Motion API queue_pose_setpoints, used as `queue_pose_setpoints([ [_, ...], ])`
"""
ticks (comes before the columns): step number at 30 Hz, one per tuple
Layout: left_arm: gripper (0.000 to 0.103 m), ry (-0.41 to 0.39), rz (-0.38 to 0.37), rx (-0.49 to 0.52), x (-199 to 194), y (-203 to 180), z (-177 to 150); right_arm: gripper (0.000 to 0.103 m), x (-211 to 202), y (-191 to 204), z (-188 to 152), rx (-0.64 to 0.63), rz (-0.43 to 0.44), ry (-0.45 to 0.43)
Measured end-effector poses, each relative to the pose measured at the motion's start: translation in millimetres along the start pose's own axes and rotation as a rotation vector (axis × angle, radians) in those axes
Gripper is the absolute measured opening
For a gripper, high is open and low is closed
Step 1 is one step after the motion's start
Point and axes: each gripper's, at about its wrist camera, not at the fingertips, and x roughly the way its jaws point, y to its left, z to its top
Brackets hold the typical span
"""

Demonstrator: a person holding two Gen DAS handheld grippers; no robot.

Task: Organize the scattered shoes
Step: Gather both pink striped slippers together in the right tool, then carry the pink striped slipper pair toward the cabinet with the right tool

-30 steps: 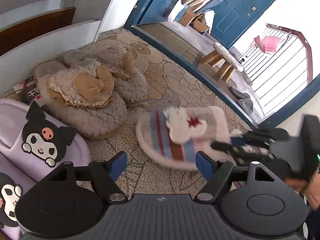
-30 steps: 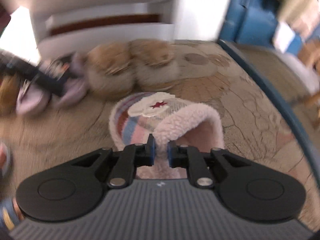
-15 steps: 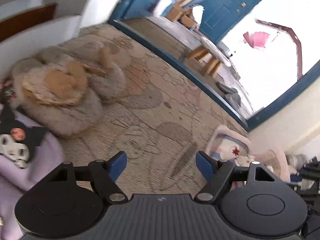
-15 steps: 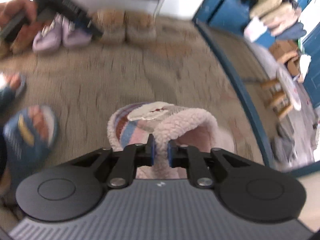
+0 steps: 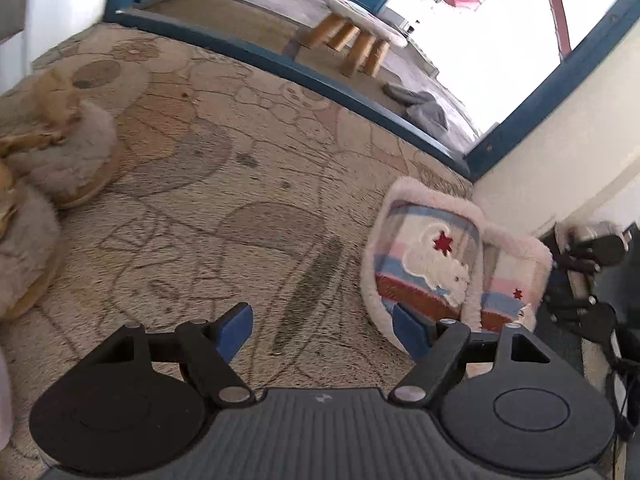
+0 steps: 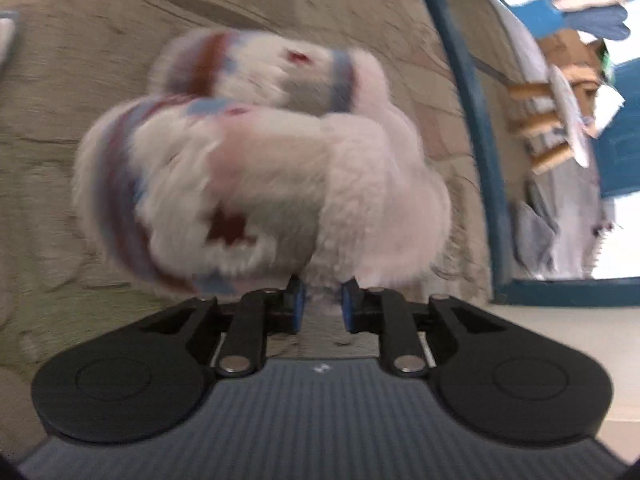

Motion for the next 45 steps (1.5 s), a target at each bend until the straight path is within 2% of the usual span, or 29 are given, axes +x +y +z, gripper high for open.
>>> queue_pose_setpoints([
  [4,0.080,0.026,-0.013,0.047,9.7,-15.4,-0.7,0.022,9.9,10.3,-4.2,0.017,-0.078,0.072],
  [8,0.080,0.045,-0.010,0.066,16.7,-26.7,-3.4,0.023,-4.0,2.8,-4.7,0.145,-0.090,0.077],
  [12,0.084,0.045,0.012,0.063,19.8,-29.9,-3.1,0.029,-23.9,-22.9,-1.4,0.397,-0.010,-0.001],
  [15,0.084,0.049,0.026,0.061,19.9,-29.8,-2.3,0.029,-14.8,-31.2,-0.8,0.522,0.016,0.003],
  [21,0.086,0.053,0.048,0.037,17.7,-21.9,-4.3,0.031,-14.8,-41.1,1.2,0.605,0.045,-0.006],
  [24,0.086,0.054,0.048,0.030,16.5,-20.4,-5.0,0.039,-23.6,-46.4,-1.0,0.636,0.026,-0.037],
  [26,0.086,0.054,0.045,0.035,15.7,-21.2,-6.3,0.064,-32.2,-51.9,-3.1,0.669,0.016,-0.082],
  [27,0.086,0.055,0.043,0.034,15.2,-21.5,-7.4,0.071,-37.0,-55.4,-3.9,0.687,0.023,-0.114],
  [28,0.086,0.054,0.040,0.030,14.7,-21.3,-8.1,0.083,-39.3,-58.8,-4.1,0.699,0.044,-0.142],
  [29,0.086,0.054,0.036,0.024,14.1,-21.0,-9.0,0.086,-39.0,-61.9,-3.0,0.702,0.075,-0.159],
  [33,0.086,0.046,0.021,-0.010,9.4,-16.3,-13.5,0.084,-8.4,-65.0,7.2,0.674,0.247,-0.100],
  [35,0.086,0.042,0.024,-0.023,6.6,-12.4,-14.8,0.070,7.4,-68.0,9.6,0.734,0.339,-0.105],
  [36,0.086,0.040,0.027,-0.030,5.4,-10.2,-15.5,0.063,8.6,-67.4,11.9,0.735,0.341,-0.112],
  [38,0.086,0.034,0.034,-0.045,2.6,-5.6,-16.3,0.044,8.9,-61.2,24.8,0.695,0.325,-0.089],
  [40,0.086,0.027,0.039,-0.054,-0.3,-2.3,-16.8,0.035,2.2,-54.6,30.4,0.674,0.295,-0.053],
  [43,0.086,0.018,0.045,-0.053,-2.8,-0.8,-16.6,0.030,-13.0,-49.2,29.3,0.671,0.253,-0.010],
  [45,0.086,0.016,0.040,-0.046,-3.3,-2.3,-16.7,0.030,-21.1,-51.7,24.0,0.688,0.237,0.018],
])
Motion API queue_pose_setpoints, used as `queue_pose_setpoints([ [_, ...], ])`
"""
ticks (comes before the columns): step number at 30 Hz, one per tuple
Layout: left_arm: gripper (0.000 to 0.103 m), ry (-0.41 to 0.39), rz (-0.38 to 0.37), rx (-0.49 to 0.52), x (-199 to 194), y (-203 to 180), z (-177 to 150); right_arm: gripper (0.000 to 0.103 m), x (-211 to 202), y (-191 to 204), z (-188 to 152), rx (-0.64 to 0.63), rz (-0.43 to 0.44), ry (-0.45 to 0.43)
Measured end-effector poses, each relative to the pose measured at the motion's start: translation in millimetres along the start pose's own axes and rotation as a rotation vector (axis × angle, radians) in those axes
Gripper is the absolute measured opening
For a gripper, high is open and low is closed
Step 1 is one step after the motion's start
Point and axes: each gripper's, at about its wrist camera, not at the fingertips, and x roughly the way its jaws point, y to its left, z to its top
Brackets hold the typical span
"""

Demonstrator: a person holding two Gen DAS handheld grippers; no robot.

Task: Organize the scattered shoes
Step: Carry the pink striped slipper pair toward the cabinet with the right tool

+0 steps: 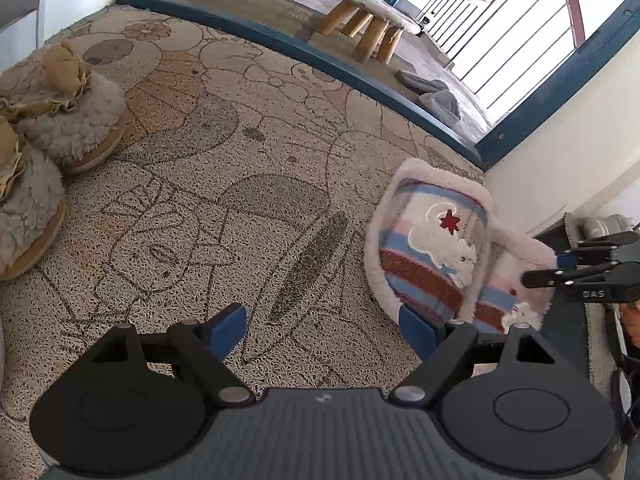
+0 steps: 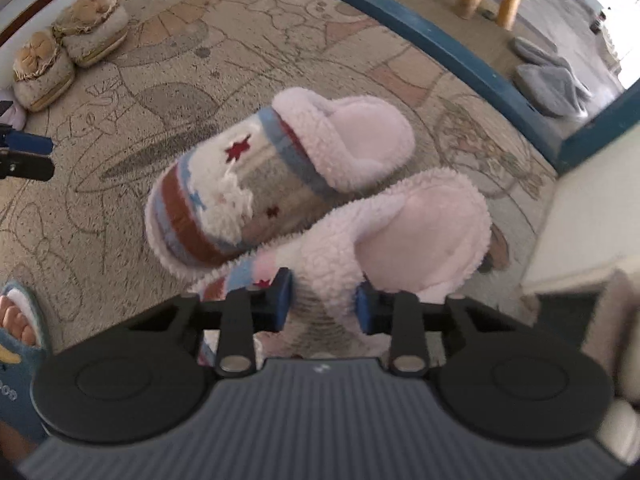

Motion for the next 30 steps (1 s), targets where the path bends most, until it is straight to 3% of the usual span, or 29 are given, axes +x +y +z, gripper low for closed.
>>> queue_pose_setpoints([
  [6,0.086,-0.001,-0.015,0.021,0.3,-6.6,0.3,0.032,26.0,-16.8,3.4,0.042,-0.053,0.008],
  [12,0.086,0.000,0.000,0.011,-1.2,-3.0,-1.6,0.028,19.1,-1.3,16.3,0.051,-0.056,-0.116],
  [15,0.086,-0.005,-0.002,0.001,-1.7,-1.5,-1.1,0.028,25.9,-3.3,20.1,0.062,-0.116,-0.095],
  [17,0.086,-0.009,-0.008,0.008,-3.4,-2.4,-1.1,0.029,29.5,-16.0,18.9,0.128,-0.094,-0.087],
  [18,0.086,-0.009,-0.010,0.011,-4.1,-2.8,-1.4,0.031,27.9,-19.2,18.4,0.149,-0.071,-0.089],
  [20,0.086,-0.009,-0.013,0.013,-4.9,-2.9,-1.8,0.051,24.9,-21.8,21.9,0.161,-0.030,-0.089],
  [23,0.086,-0.007,-0.013,0.005,-4.6,-2.0,-1.9,0.068,23.3,-31.3,33.4,0.245,0.044,-0.087],
  [26,0.086,-0.010,-0.014,0.007,-5.7,-1.8,-1.7,0.078,27.9,-55.8,50.5,0.489,0.118,-0.088],
  [28,0.086,-0.011,-0.013,0.006,-6.6,-1.6,-1.8,0.078,41.2,-67.2,60.4,0.631,0.148,-0.054],
  [30,0.086,-0.013,-0.013,0.004,-7.6,-0.7,-2.4,0.078,57.2,-66.1,67.9,0.665,0.143,-0.012],
])
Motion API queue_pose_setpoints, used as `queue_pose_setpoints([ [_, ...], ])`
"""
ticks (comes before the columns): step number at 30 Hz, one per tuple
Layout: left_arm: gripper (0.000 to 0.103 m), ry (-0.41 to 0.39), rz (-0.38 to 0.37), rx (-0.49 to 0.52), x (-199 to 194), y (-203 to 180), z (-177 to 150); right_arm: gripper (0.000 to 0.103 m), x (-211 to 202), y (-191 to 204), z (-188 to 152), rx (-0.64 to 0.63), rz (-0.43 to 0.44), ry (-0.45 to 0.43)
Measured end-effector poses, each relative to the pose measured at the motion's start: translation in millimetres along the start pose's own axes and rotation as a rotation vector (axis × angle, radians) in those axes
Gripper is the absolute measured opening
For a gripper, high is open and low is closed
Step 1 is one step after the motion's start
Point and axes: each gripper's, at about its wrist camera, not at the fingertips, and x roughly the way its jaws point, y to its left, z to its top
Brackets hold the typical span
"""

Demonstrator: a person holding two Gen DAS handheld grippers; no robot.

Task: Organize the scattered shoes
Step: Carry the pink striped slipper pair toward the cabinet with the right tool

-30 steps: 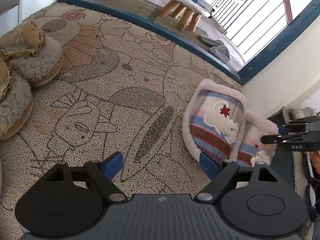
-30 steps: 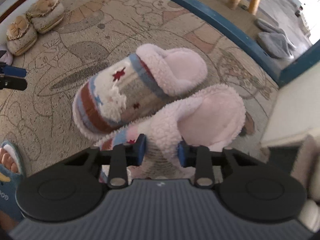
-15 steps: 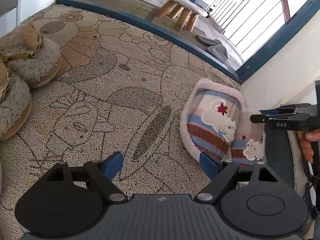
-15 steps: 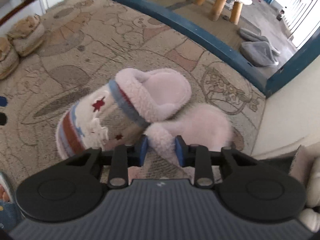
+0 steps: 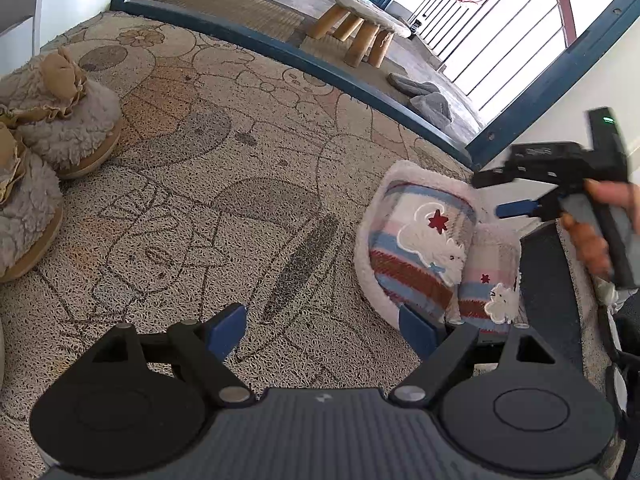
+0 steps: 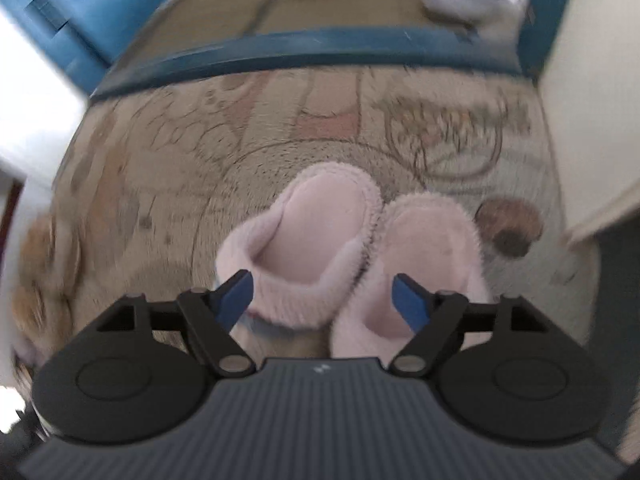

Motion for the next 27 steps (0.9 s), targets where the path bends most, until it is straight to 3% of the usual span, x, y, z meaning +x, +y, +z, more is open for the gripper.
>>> queue_pose_setpoints([
  [4,0.086,0.002,0.005,-0.007,-1.9,2.9,-1.1,0.077,26.7,-2.9,4.1,0.059,-0.043,0.078],
  [9,0.086,0.001,0.006,-0.016,-3.8,5.8,-2.3,0.071,30.5,-35.9,4.4,0.313,0.037,0.130],
  [11,0.086,-0.002,0.005,-0.013,-4.7,5.3,-2.0,0.056,26.5,-38.4,3.9,0.348,0.008,0.124],
  [17,0.086,-0.001,-0.002,-0.006,-3.1,3.2,-1.8,0.056,47.7,-16.0,2.7,0.201,-0.040,0.236],
  [21,0.086,-0.002,-0.004,-0.011,-3.4,4.0,-2.0,0.059,68.0,-20.8,16.9,0.136,-0.033,0.367],
  [23,0.086,-0.004,-0.001,-0.016,-3.8,5.2,-2.0,0.038,66.0,-7.7,16.2,0.048,-0.060,0.375],
  [25,0.086,-0.005,-0.001,-0.021,-3.5,6.5,-1.9,0.031,56.0,16.9,3.3,-0.090,-0.110,0.324],
  [27,0.086,-0.003,-0.001,-0.029,-3.2,8.1,-1.9,0.026,41.3,39.2,-17.4,-0.193,-0.078,0.237],
])
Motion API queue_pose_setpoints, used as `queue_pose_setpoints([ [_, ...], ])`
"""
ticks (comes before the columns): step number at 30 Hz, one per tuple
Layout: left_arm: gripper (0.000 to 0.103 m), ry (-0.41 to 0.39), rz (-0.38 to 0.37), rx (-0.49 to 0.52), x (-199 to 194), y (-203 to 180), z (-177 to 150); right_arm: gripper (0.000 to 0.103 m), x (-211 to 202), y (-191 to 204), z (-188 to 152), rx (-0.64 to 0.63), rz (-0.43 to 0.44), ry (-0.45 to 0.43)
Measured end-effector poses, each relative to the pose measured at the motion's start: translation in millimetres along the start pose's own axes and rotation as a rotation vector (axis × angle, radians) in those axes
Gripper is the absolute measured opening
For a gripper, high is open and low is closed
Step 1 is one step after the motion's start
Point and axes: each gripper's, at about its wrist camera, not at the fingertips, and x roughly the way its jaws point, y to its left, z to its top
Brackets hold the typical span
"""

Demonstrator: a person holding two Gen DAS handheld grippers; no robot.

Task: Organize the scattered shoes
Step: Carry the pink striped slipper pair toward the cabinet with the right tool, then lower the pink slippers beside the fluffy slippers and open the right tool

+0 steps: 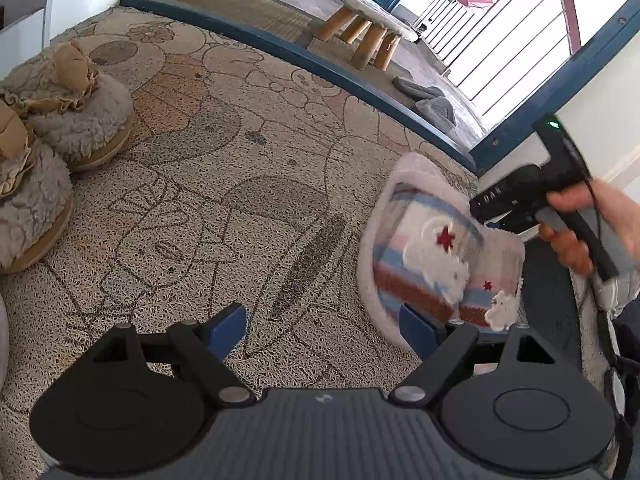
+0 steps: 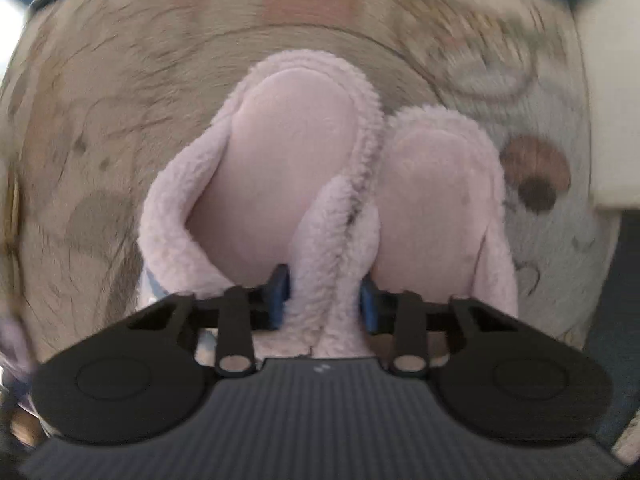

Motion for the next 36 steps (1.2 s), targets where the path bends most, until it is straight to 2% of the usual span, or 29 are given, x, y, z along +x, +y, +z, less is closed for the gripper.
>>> queue_pose_setpoints([
  [3,0.086,0.001,0.003,0.000,-1.5,0.9,-0.3,0.024,-19.5,44.3,-21.0,-0.169,-0.006,-0.130],
  [6,0.086,-0.009,0.004,-0.011,-4.6,3.2,0.2,0.025,-28.5,88.5,-28.4,-0.340,-0.011,-0.197],
  [12,0.086,-0.033,0.015,-0.047,-11.5,14.0,1.3,0.025,-16.2,167.9,-15.1,-0.582,-0.031,-0.180],
  [15,0.086,-0.039,0.021,-0.074,-13.2,21.4,0.9,0.025,-12.4,203.1,-5.7,-0.685,-0.078,-0.236],
  [19,0.086,-0.045,0.024,-0.096,-15.9,27.9,0.9,0.025,-6.3,236.4,22.3,-0.729,-0.126,-0.291],
  [21,0.086,-0.052,0.025,-0.099,-19.1,29.8,0.3,0.024,5.1,256.8,31.1,-0.800,-0.194,-0.293],
  [24,0.086,-0.060,0.023,-0.111,-23.8,34.0,-1.3,0.024,15.7,275.9,38.7,-0.854,-0.265,-0.320],
  [27,0.086,-0.064,0.028,-0.127,-26.6,39.5,-2.5,0.025,20.0,287.3,43.8,-0.881,-0.285,-0.340],
  [31,0.086,-0.080,0.029,-0.146,-30.2,45.2,-2.5,0.025,44.2,309.9,43.7,-0.958,-0.357,-0.364],
  [34,0.086,-0.088,0.030,-0.159,-32.3,48.0,-1.6,0.029,60.4,313.4,45.5,-0.883,-0.370,-0.390],
  [36,0.086,-0.090,0.035,-0.157,-33.9,48.4,-2.2,0.032,58.8,307.6,53.1,-0.815,-0.317,-0.397],
])
